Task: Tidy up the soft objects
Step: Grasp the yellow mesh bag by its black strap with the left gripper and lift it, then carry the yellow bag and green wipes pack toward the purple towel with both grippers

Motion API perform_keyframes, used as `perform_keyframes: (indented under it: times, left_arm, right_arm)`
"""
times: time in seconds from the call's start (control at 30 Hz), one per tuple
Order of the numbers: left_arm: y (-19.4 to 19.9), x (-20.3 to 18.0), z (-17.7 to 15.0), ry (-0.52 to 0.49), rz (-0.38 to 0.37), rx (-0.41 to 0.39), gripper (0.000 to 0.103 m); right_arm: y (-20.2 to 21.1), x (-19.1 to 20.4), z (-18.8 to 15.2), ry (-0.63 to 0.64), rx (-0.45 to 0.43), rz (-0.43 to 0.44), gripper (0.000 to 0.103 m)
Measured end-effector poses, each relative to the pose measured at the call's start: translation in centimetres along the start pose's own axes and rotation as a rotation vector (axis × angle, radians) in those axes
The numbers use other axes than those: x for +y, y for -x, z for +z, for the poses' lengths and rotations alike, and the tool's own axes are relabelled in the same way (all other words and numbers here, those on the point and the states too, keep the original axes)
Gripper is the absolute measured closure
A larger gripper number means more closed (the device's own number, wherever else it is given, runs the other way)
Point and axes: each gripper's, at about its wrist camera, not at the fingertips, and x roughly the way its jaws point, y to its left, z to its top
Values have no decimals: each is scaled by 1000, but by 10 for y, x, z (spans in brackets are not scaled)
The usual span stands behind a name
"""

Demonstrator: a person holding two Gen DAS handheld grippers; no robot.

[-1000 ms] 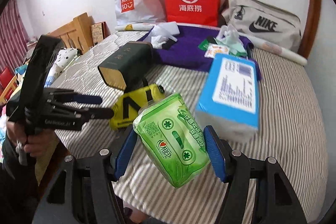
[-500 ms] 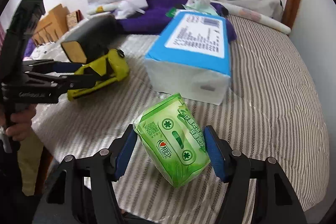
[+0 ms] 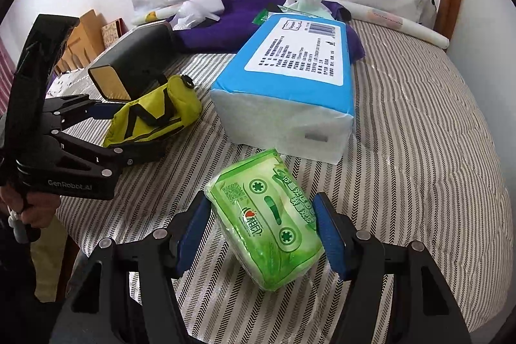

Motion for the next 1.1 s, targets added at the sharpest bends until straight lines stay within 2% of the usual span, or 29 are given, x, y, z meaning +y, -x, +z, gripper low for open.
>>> perform_keyframes:
  times: [0.1,0.23,0.5,0.6,0.77,1.1]
  left_arm:
    - [4,2,-2,6,-13,-19,33]
    - [11,8,-7,22,-44,-37,41]
    - [36,23,-31,79,-81,-89,64]
    - [45,30,-41,110,-100,-104,69]
    - [56,38,-55,134,-88,-124,74]
    - [76,64,-73,224,-88,-155,74]
  right_arm:
    - [0,0,0,0,-1,0,39]
    - [0,0,0,-1,-3,-4,39]
    - [3,3,-3,-10,-8,-16,39]
    - [4,5,-5,-12,-4,-19,39]
    - [5,6,-7,-20,2,-22,39]
    - [12,11,-6,-27,6,-17,40]
